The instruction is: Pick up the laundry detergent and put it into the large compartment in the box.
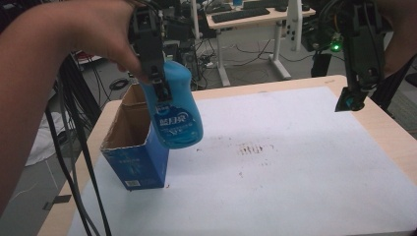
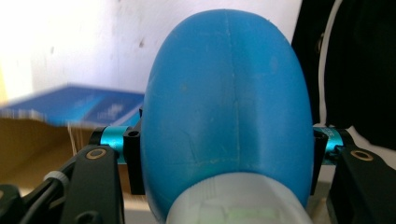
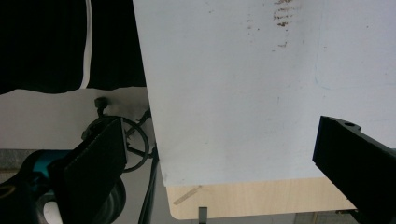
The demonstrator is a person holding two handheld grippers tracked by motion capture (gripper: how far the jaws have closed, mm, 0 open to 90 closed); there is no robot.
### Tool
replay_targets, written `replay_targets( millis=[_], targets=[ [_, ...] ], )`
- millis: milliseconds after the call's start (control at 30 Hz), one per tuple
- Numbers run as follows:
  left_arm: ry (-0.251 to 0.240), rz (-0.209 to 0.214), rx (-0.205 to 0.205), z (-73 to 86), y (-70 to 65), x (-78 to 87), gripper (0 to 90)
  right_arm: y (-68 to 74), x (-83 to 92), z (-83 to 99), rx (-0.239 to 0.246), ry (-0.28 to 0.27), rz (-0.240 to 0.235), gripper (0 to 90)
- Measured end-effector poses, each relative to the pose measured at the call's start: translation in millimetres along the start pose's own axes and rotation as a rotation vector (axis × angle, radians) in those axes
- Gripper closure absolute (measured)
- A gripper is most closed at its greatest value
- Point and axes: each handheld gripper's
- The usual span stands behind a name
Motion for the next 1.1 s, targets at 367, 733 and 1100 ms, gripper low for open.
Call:
replay_targets(
  millis=[367,733,1100],
  targets=[
    [-0.026,0.019,0.286,50.2,30.3,17.7,38.6,-4.9,-2.7,-9.4,0.020,-0.002,-0.009,2.1],
    [0.011,0.018,0.451,84.6,57.6,11.9,38.5,-8.8,-6.3,-17.4,0.029,-0.001,-0.012,2.2],
    [0.012,0.023,0.523,97.3,76.1,-0.8,38.6,-10.1,-7.1,-15.2,0.014,0.001,-0.015,2.2]
  ],
)
Point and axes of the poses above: each handheld gripper's, and its own axes: x roughly backward along the jaws, z roughly out of its underside, y roughly to its left, and after that the axes turned 1 degree about -z, right-handed
